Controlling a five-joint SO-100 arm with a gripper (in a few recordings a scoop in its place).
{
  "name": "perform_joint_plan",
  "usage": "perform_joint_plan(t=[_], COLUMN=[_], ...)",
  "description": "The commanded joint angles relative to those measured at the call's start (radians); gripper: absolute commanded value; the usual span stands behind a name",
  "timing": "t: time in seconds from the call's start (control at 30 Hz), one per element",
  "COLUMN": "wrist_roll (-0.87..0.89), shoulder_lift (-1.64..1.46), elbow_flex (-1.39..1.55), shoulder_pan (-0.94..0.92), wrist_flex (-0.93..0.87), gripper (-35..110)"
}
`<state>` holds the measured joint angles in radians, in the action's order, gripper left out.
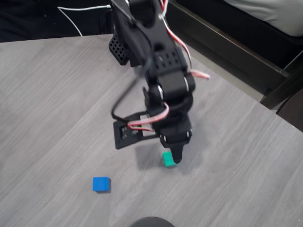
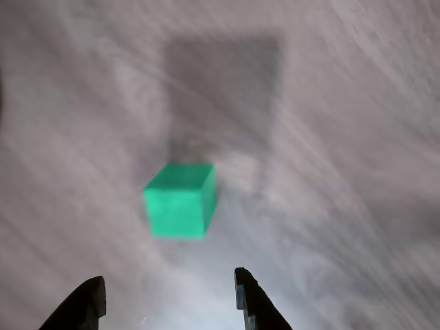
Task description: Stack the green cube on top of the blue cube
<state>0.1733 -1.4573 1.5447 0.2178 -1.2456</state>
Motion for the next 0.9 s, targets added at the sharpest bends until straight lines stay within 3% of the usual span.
perform_joint_plan(t=[0.0,0.6,0.67,0.77,0.87], wrist_roll=[0.005,0.006,0.008,0.006,0.006], shoulder_lift=[0.055,0.268,0.290,0.319,0.325], elbow_flex=[-0.066,-0.215,-0.229,-0.265,-0.287], shoulder_pan=[0.008,0.005,-0.003,-0.015,-0.029], wrist_flex=[0.009,0.018,0.018,0.003,-0.018], gripper=[29,29,25,0,0])
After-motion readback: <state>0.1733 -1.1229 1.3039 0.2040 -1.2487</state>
